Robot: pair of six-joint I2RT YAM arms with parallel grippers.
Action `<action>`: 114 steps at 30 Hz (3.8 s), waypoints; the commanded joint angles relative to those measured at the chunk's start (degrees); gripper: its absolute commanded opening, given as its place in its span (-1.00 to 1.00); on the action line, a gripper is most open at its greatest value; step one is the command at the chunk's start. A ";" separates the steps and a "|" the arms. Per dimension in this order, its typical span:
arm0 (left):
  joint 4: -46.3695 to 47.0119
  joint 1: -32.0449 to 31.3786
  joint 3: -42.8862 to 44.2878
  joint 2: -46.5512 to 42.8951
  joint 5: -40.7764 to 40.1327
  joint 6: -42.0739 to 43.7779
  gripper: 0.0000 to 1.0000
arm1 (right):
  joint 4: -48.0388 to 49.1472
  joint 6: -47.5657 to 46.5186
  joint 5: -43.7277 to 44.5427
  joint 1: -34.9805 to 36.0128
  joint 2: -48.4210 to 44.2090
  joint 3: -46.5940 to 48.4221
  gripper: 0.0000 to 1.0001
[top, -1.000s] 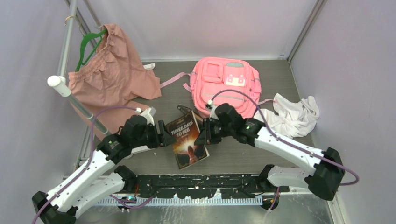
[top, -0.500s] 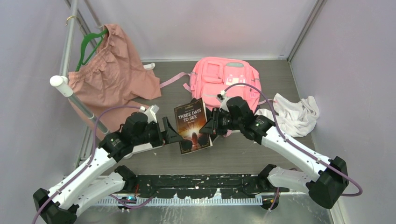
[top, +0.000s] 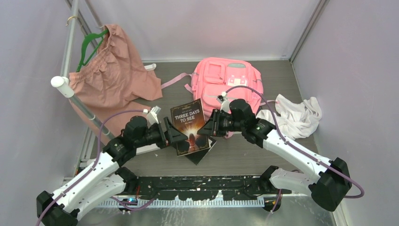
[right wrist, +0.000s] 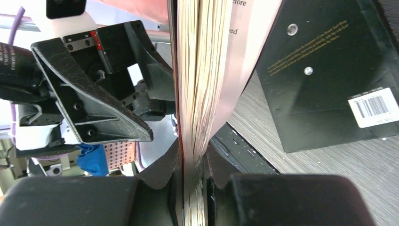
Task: Pack the student bag
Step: Pick up the book from the center of the board, then place the book in the student bag.
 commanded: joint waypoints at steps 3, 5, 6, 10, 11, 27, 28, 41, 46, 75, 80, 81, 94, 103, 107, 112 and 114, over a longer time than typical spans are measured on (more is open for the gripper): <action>10.58 0.47 -1.49 0.69 2.36 -3.15 0.60 | 15.05 5.82 -6.09 0.17 -1.02 -1.55 -0.94; 11.56 0.45 -1.78 0.94 2.28 -3.55 0.53 | 15.26 6.00 -6.45 0.18 -0.55 -1.94 -0.94; 11.82 0.45 -1.69 0.83 2.15 -3.68 0.47 | 15.17 5.93 -6.66 0.16 -0.41 -2.18 -0.94; 8.76 0.55 -0.68 -0.57 -0.67 -2.98 -0.25 | 12.43 4.37 -6.58 0.18 -0.01 -2.47 -0.94; 6.98 0.54 -0.10 -1.07 -1.94 -2.44 -0.56 | 10.33 3.37 -5.96 0.18 0.17 -2.24 -0.88; -5.46 0.55 18.20 3.75 -8.07 4.59 -1.00 | 12.39 14.70 8.77 -4.82 -12.89 -9.59 1.00; -3.94 0.57 18.68 4.63 -8.82 3.95 -1.00 | 17.47 19.45 9.17 -4.80 -13.86 -11.55 1.00; 23.07 0.40 22.03 18.81 -19.11 -5.02 -1.00 | 34.17 39.82 20.07 -2.58 -21.15 -23.18 1.00; 29.12 -1.03 22.50 22.47 -18.66 -7.40 -1.00 | 40.60 40.19 25.13 1.70 -17.56 -23.82 1.00; 30.90 -2.51 19.28 22.80 -12.49 -10.13 -1.00 | 55.14 34.05 44.29 2.03 -9.54 -22.70 0.48; 30.28 -2.47 18.85 22.11 -12.53 -9.63 -1.00 | 54.18 34.07 45.07 0.62 -9.77 -23.20 0.27; 29.98 -2.47 18.92 22.10 -12.49 -9.40 -1.00 | 53.96 33.98 44.97 0.41 -9.60 -23.20 0.22; 27.91 -2.50 18.38 24.26 -7.85 -8.93 -1.00 | 51.77 31.45 44.83 -0.15 -10.58 -23.22 -0.54; 10.78 -2.51 28.08 31.80 -2.08 5.77 0.09 | 16.23 24.02 52.77 -0.27 -32.72 -19.58 -0.98; -3.00 -3.46 36.27 37.99 -4.44 22.45 0.40 | -9.62 16.43 61.81 -0.32 -44.64 -11.78 -0.98; -13.46 -9.28 45.25 46.78 -15.68 44.90 0.48 | -30.96 10.06 71.43 -0.23 -50.86 -0.53 -0.99; -14.66 -12.39 47.60 50.66 -18.69 53.69 0.49 | -36.64 8.74 74.45 -0.16 -51.85 3.66 -0.99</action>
